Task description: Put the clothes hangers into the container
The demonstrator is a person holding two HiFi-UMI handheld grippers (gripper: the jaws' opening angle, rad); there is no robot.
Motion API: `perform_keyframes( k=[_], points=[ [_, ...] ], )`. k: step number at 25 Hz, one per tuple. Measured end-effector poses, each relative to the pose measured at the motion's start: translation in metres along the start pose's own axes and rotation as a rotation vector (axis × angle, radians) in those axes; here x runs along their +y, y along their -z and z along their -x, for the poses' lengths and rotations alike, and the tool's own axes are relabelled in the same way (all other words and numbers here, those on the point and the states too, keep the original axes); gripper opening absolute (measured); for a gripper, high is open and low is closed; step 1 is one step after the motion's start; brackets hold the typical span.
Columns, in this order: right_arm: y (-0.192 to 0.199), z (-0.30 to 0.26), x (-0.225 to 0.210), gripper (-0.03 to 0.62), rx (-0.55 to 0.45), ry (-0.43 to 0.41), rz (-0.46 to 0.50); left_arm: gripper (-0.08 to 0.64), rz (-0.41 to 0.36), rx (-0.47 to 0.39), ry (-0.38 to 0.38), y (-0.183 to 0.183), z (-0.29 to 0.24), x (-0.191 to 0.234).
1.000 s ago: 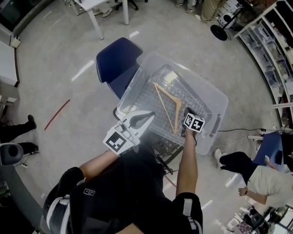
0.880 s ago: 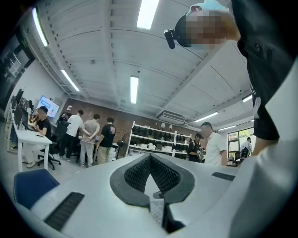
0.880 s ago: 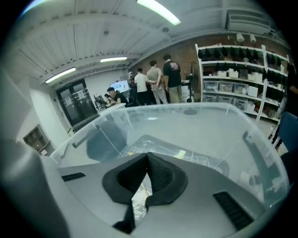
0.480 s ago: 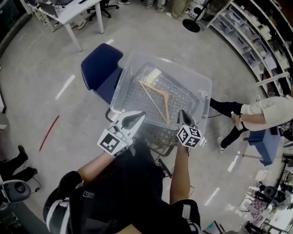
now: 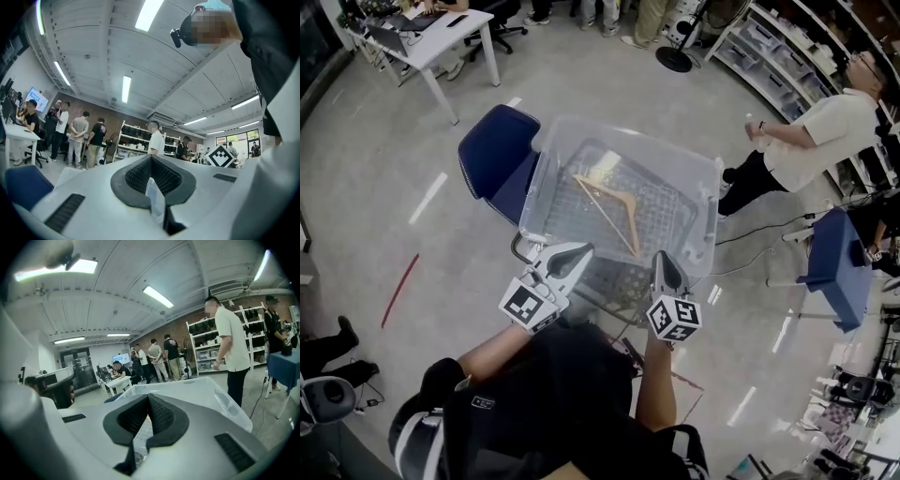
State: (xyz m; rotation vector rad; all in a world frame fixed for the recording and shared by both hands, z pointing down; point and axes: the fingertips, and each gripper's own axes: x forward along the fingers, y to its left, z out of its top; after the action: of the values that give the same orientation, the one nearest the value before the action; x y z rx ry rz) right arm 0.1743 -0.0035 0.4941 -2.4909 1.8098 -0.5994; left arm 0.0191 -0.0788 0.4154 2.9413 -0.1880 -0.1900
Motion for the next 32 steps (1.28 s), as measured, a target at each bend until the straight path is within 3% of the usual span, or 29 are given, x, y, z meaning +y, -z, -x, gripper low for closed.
perform_keyframes(
  k=[14,32],
  points=[
    [-0.007,0.078,0.012,0.014,-0.075,0.015,0.046,0.025,-0.028,0.019,-0.045,0.013,0.007,-0.039],
    [-0.006,0.098,0.000,0.014,-0.086,-0.010,0.042,0.025,-0.031,0.006,-0.066,0.009,-0.009,-0.065]
  ],
)
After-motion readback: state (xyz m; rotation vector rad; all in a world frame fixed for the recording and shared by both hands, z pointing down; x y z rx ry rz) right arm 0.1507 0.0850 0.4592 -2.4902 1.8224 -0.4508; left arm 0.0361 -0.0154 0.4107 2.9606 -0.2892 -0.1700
